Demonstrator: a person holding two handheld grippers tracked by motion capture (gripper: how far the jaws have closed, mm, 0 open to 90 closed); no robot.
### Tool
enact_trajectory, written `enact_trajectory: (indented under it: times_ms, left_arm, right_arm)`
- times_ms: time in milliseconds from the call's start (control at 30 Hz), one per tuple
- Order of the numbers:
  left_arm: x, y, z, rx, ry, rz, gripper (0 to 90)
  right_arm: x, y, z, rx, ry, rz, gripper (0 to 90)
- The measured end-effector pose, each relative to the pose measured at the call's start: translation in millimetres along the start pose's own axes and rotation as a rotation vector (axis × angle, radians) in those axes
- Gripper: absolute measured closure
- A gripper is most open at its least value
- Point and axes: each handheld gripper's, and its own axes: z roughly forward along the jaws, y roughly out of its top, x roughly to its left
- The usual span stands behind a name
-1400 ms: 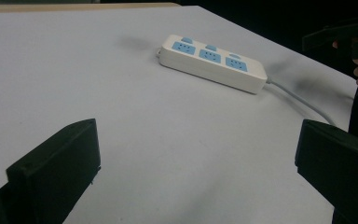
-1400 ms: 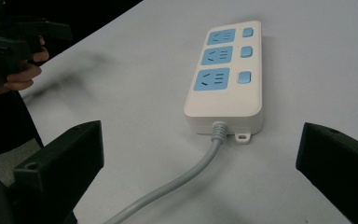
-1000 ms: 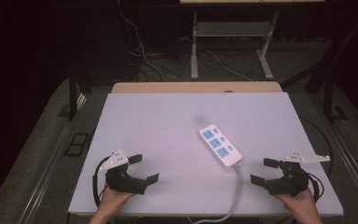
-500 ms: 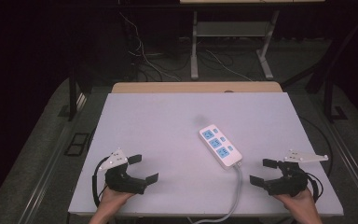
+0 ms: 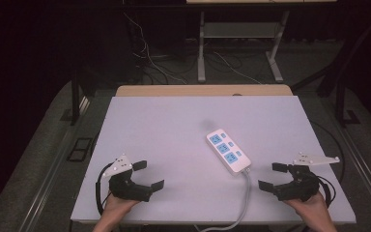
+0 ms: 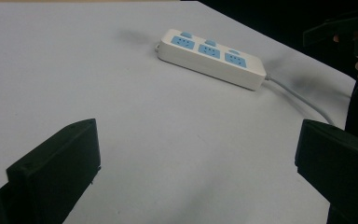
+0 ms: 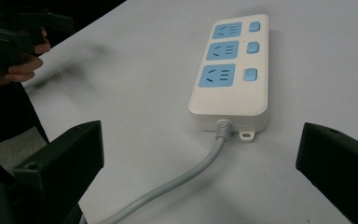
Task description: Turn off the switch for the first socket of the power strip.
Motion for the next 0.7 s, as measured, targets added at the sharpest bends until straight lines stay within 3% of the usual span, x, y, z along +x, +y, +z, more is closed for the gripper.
enact_trajectory:
  times_ms: [700]
  left_arm:
    - [0.3,-0.5,0.2,0.005,0.002,-0.004,0.0]
  right_arm:
    - [-4.7,18.9,1.6,0.052,0.011,-0.017,0.6]
